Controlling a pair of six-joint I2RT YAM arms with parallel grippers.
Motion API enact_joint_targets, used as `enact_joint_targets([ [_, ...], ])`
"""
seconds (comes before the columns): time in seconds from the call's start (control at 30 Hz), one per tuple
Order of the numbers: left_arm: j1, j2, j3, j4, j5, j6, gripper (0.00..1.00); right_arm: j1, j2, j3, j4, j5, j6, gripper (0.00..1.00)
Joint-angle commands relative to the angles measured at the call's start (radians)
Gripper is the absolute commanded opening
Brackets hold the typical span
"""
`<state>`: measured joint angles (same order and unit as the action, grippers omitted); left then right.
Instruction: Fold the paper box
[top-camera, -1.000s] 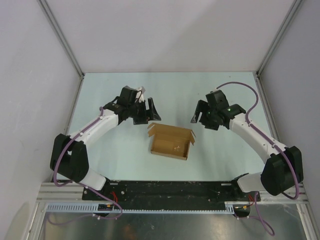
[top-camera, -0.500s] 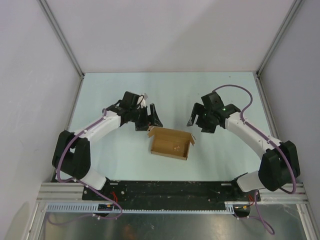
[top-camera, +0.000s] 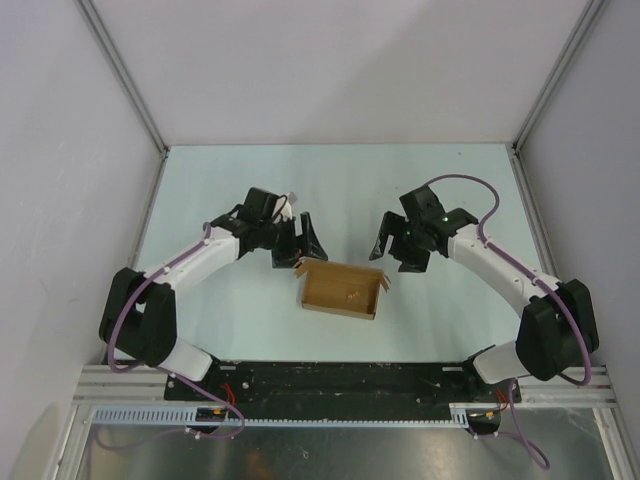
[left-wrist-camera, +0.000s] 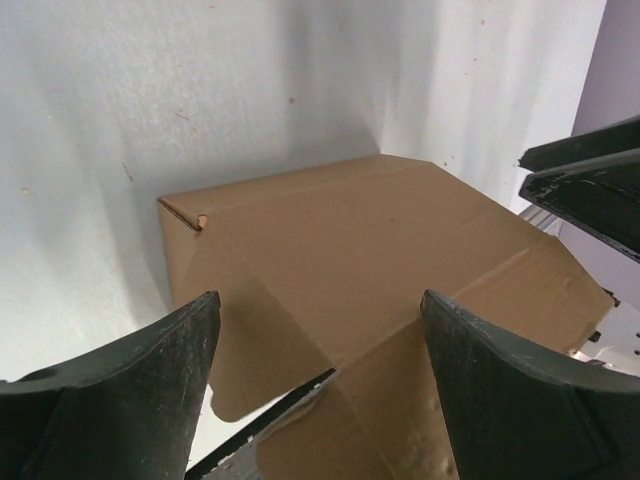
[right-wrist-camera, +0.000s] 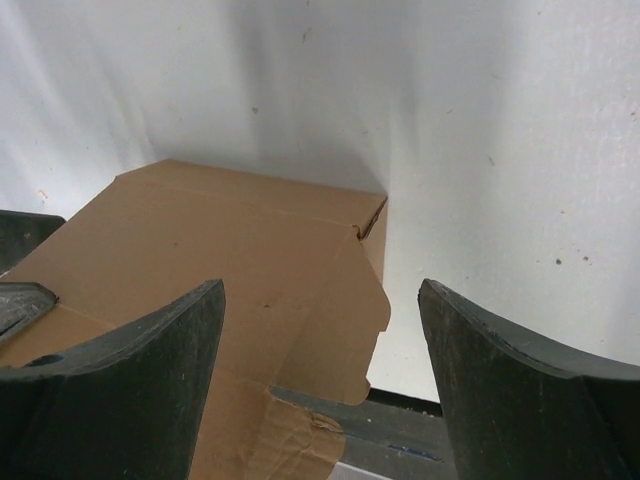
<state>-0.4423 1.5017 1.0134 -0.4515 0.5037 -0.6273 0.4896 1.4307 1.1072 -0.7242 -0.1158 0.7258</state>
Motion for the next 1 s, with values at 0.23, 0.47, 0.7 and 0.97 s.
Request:
enact_joint_targets([
  [0.23,-0.053,-0.089,-0.016,0.014,0.062,-0.041,0.86,0.015,-0.032,0.017,0.017,-0.146,0.034,0.84],
  [0.47,-0.079,-0.103,-0.021,0.014,0.07,-0.055,0.86,0.036,-0.023,-0.003,0.046,-0.197,0.052,0.84],
  [0.7,-0.085,-0.109,-0.006,0.016,0.088,-0.075,0.86,0.052,-0.021,-0.014,0.075,-0.229,0.076,0.83],
  [0.97,-0.113,-0.104,0.002,0.014,0.088,-0.083,0.85,0.076,-0.015,-0.015,0.089,-0.219,0.078,0.82],
])
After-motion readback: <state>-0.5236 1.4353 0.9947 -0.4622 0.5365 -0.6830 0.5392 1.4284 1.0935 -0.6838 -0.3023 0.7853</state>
